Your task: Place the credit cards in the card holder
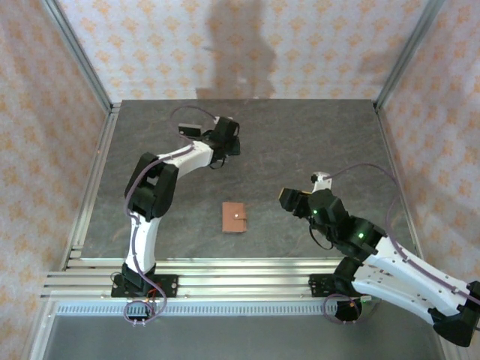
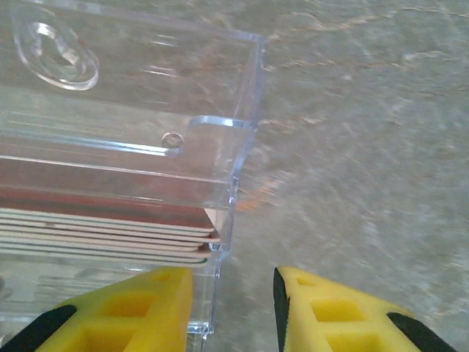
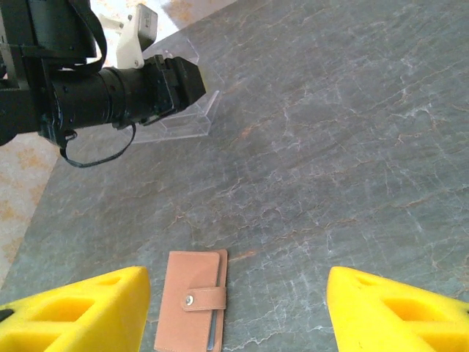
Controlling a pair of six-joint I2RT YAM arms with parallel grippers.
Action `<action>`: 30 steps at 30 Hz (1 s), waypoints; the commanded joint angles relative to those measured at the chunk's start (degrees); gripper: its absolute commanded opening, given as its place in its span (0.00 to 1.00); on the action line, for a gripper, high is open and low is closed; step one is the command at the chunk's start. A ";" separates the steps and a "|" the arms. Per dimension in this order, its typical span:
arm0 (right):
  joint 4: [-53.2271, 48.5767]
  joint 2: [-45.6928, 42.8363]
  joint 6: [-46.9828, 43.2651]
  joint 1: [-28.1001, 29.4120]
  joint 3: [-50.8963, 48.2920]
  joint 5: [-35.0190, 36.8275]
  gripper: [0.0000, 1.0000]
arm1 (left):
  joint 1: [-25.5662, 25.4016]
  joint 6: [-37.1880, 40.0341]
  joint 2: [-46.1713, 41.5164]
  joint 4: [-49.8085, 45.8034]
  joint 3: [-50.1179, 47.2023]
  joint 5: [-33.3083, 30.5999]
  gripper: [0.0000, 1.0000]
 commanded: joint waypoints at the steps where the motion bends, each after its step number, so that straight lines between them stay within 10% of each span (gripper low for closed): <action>1: 0.99 -1.17 1.78 -0.14 -1.48 3.13 0.65 | -3.51 -7.60 -0.64 -2.26 -0.27 -0.98 0.35; 10: -1.20 -0.87 4.83 -0.23 -1.81 6.63 0.74 | -11.86 -11.65 -0.95 -6.55 6.89 -1.54 0.39; 14: 6.59 3.98 5.49 -5.88 -1.71 -5.54 0.76 | -11.84 -9.39 -4.75 -10.87 9.94 -2.07 0.39; 23: 17.11 34.83 -0.30 -16.35 10.63 -27.72 0.73 | -8.15 -4.52 -26.82 -14.92 0.24 -2.53 0.45; 30: 11.90 59.03 -7.21 -18.75 29.91 -27.23 0.53 | 2.82 -5.98 -44.78 -19.35 -15.78 2.71 0.60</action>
